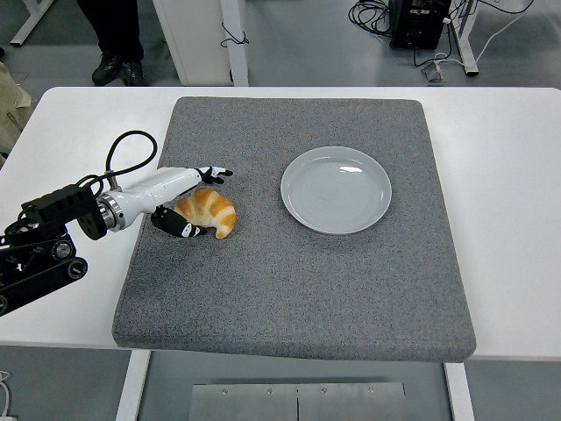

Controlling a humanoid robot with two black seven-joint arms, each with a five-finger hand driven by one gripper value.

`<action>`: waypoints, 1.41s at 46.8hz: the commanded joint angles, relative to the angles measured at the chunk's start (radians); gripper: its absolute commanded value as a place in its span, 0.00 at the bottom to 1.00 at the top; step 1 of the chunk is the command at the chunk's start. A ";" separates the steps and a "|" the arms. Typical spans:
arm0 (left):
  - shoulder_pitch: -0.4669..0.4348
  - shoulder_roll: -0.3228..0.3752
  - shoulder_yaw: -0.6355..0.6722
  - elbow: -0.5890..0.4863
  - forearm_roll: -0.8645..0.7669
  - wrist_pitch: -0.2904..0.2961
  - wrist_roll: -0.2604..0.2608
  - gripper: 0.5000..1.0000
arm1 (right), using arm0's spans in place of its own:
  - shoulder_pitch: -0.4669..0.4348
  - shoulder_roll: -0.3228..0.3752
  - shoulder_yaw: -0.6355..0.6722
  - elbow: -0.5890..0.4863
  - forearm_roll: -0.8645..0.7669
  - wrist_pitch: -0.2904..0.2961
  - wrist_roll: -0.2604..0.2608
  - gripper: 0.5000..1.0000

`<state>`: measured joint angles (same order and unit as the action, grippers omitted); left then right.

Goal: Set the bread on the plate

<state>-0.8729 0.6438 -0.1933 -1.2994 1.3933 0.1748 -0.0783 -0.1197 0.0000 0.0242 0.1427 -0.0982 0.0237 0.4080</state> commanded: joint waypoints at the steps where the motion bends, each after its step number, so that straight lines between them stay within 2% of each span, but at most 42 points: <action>1: 0.000 0.001 0.000 0.000 -0.002 -0.001 0.000 0.47 | 0.000 0.000 0.000 0.000 0.000 -0.001 0.000 1.00; 5: 0.002 0.001 0.000 -0.001 -0.005 -0.001 -0.001 0.36 | 0.000 0.000 0.000 0.000 0.000 0.001 0.000 1.00; 12: 0.008 0.001 0.000 -0.001 -0.007 -0.001 -0.017 0.27 | 0.000 0.000 0.000 0.000 0.000 -0.001 0.000 1.00; 18: 0.008 0.001 0.000 -0.001 -0.011 -0.003 -0.038 0.00 | 0.000 0.000 0.000 0.000 0.000 -0.001 0.000 1.00; 33: -0.023 0.014 -0.005 -0.001 -0.019 -0.008 -0.097 0.00 | 0.000 0.000 0.000 0.000 0.000 -0.001 0.000 1.00; 42: -0.112 0.056 -0.005 -0.001 -0.028 -0.017 -0.106 0.00 | 0.000 0.000 -0.001 0.000 0.000 -0.001 0.000 1.00; 57: -0.348 0.093 -0.003 -0.001 -0.123 -0.141 -0.109 0.00 | 0.000 0.000 0.000 0.000 0.000 0.001 0.000 1.00; 66: -0.431 0.093 -0.005 0.009 -0.151 -0.189 -0.110 0.00 | 0.000 0.000 -0.001 0.000 0.000 -0.001 0.000 1.00</action>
<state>-1.2817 0.7376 -0.1959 -1.2984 1.2446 0.0011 -0.1880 -0.1196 0.0000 0.0241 0.1426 -0.0982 0.0231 0.4080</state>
